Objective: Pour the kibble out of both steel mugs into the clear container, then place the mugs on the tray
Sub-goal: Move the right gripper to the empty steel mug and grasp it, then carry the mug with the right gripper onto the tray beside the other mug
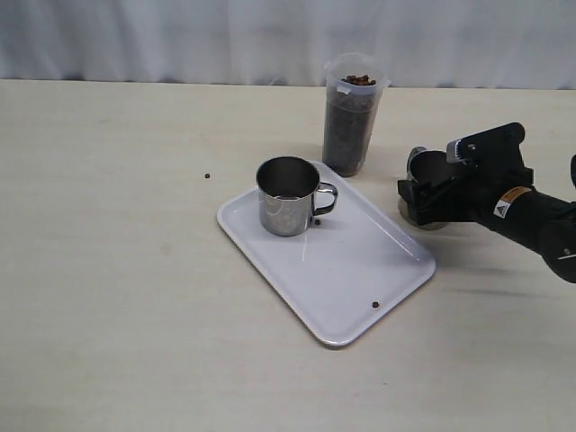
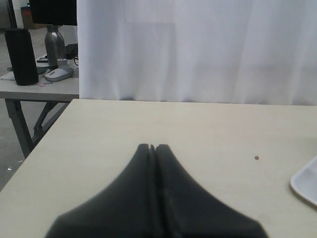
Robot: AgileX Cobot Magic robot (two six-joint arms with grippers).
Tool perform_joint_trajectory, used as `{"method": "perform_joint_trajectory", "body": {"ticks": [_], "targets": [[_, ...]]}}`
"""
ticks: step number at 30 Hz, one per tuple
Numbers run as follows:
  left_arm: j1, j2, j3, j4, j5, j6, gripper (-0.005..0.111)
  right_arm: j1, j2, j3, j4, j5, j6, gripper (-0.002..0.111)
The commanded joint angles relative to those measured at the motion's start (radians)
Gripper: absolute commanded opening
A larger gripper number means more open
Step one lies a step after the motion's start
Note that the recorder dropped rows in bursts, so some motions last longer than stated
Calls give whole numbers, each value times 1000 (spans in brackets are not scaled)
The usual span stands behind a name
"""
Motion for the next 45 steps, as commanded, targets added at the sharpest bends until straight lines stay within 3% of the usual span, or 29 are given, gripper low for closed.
{"method": "perform_joint_trajectory", "body": {"ticks": [1,4,5,14,24,36,38,41,45], "targets": [[3,-3,3,4,-4,-6,0,2,1,-4,25,10,21,60],[3,-3,3,4,-4,-6,0,2,-4,-4,21,27,24,10],[3,-3,3,4,-4,-6,0,2,-12,-4,19,40,24,5],[3,-3,3,4,-4,-6,0,2,-168,78,-31,39,16,5],[3,-3,3,4,-4,-6,0,3,-238,132,-684,-95,183,5],[3,-3,3,4,-4,-6,0,3,-44,87,-707,-198,130,5],[3,-3,3,4,-4,-6,0,3,-22,85,-707,-221,126,7],[3,-3,3,4,-4,-6,0,3,-24,85,-707,-228,66,23],[3,-3,3,4,-4,-6,0,3,-38,85,-717,-228,71,63]]}}
